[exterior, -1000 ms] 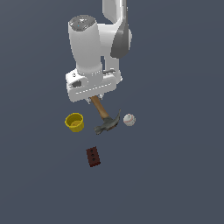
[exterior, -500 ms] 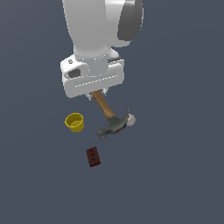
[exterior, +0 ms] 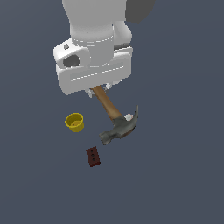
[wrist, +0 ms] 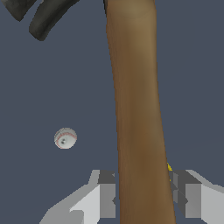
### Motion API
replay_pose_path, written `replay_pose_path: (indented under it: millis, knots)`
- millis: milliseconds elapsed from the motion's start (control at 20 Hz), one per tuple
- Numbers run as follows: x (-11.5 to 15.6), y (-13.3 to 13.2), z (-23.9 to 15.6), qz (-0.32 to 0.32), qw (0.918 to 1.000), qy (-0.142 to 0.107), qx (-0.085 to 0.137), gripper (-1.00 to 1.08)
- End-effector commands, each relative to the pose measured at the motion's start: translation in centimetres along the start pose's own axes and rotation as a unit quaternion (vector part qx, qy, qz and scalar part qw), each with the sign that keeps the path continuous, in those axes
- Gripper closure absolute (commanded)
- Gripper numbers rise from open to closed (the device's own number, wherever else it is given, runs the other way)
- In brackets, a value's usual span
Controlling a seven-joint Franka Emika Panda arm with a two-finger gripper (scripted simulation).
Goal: Pick up a designated object from a clutter of objects.
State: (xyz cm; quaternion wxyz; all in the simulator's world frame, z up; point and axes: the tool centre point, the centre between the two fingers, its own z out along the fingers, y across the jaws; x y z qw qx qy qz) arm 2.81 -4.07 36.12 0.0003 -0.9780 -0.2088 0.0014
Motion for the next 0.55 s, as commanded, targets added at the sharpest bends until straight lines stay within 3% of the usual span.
replay_pose_path:
  millis: [0,500]
  knots:
    - [0.7,0.1,-1.0,0.000,1.0000,0.001,-0.001,1.08]
    - [1.8,0.2,-2.3,0.000,1.0000,0.001,-0.001,1.08]
